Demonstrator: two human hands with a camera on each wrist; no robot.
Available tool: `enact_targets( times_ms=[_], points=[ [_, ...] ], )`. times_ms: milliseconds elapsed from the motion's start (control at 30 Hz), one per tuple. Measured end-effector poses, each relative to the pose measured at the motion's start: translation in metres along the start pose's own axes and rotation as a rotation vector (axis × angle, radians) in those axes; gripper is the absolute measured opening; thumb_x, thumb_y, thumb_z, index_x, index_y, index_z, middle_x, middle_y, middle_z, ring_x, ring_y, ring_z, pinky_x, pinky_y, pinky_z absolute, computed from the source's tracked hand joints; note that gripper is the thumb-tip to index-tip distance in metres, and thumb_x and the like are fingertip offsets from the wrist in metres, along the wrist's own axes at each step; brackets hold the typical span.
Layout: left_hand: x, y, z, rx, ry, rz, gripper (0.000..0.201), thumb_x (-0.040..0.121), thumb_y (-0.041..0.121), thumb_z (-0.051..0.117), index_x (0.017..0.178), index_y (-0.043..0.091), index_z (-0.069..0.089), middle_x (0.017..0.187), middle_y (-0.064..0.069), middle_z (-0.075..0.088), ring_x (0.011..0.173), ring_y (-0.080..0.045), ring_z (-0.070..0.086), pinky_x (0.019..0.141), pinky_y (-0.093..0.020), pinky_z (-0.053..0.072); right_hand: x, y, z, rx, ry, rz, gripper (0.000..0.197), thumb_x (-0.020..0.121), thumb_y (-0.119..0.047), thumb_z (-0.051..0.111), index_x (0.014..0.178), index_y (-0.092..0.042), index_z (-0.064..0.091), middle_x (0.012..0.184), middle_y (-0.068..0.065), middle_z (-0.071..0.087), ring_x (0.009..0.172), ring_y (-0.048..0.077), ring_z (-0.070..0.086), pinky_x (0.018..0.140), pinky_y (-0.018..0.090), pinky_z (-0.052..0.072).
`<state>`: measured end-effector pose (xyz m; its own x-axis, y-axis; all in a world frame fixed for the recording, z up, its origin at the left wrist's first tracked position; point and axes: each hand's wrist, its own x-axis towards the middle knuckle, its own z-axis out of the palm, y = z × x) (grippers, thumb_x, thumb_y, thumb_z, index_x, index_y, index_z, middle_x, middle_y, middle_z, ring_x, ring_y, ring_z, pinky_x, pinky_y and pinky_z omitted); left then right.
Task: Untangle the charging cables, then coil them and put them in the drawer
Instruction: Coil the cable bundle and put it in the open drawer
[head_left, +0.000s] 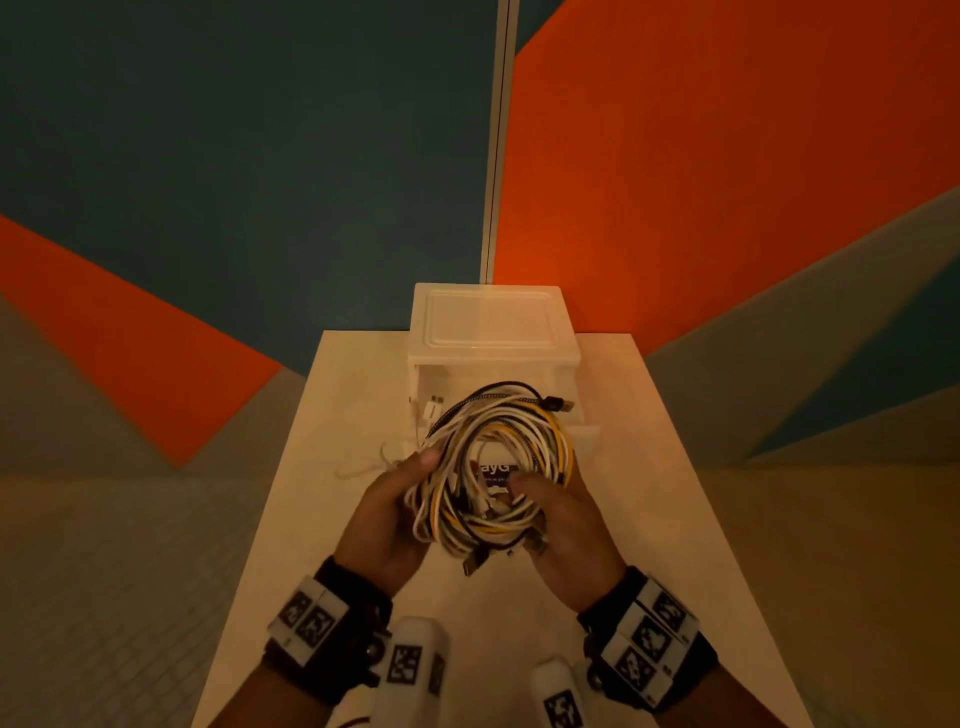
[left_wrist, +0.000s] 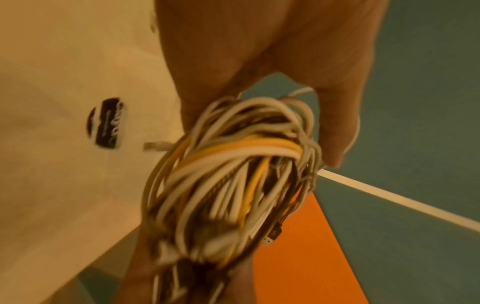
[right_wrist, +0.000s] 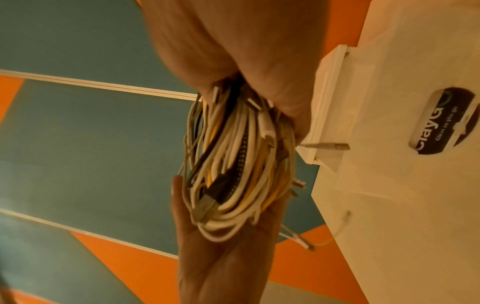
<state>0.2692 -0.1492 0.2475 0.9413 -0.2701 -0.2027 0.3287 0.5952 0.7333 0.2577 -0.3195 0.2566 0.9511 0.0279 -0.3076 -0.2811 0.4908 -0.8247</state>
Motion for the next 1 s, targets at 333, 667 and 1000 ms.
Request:
enact_targets(
  times_ms=[333,667,1000],
  points=[
    [-0.004,0.031,-0.016,0.545,-0.216,-0.252,0.067,0.059,0.056,0.086,0.116,0.024,0.072,0.124,-0.008,0.068,0.121,-0.027,0.059,0.111,-0.057,0.032,0.007,-0.010,-0.011,-0.168,-0.167,0.146,0.054,0.086,0.012,0.050,0.129,-0.021,0.056,0.105,0.023,0.060,0.074,0.020,0.063,0.058,0.029,0.052],
    [-0.002,0.027,-0.024,0.100,-0.342,-0.260,0.062,0.068,0.044,0.082,0.113,0.004,0.068,0.108,-0.017,0.069,0.104,-0.032,0.063,0.096,-0.046,0.043,0.011,-0.036,-0.017,-0.279,-0.242,0.171,0.046,0.086,0.008,0.052,0.126,-0.014,0.056,0.083,0.014,0.062,0.057,0.020,0.058,0.059,0.033,0.046],
    [-0.003,0.016,0.009,0.323,-0.152,-0.356,0.056,0.071,0.017,0.081,0.118,-0.008,0.064,0.127,-0.031,0.058,0.113,-0.041,0.057,0.104,-0.052,0.043,0.010,-0.037,-0.024,-0.489,-0.314,0.125,0.056,0.085,0.014,0.048,0.131,-0.018,0.051,0.114,0.026,0.060,0.068,0.011,0.063,0.060,0.027,0.052]
  ],
)
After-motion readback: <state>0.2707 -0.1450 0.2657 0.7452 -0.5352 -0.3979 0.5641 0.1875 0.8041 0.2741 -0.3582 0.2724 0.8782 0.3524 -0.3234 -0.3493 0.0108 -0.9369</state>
